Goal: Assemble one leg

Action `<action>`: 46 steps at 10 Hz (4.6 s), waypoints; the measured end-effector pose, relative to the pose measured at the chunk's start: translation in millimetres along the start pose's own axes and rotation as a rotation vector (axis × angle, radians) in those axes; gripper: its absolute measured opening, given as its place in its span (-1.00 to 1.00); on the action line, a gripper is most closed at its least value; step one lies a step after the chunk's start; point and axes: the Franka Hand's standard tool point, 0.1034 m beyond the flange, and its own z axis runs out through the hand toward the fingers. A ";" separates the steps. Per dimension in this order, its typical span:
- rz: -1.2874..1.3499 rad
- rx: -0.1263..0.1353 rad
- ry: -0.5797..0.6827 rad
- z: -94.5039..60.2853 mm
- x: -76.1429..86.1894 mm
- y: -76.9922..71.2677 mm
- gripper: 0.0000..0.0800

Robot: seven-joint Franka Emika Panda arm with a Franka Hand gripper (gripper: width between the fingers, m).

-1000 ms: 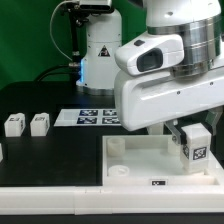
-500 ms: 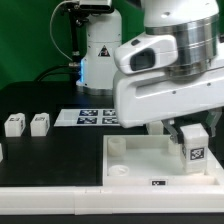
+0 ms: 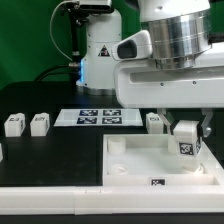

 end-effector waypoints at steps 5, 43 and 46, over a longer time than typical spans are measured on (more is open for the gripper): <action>0.415 0.001 -0.005 2.7 -8.4 -10.2 -0.26; -0.066 0.036 0.048 8.8 0.1 -5.7 -0.26; 0.293 0.065 0.023 10.0 0.1 -8.4 -0.26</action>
Offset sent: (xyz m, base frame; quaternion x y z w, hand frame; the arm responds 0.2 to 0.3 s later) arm 0.0097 0.0130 -0.0115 -0.0083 0.0099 0.3050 0.9522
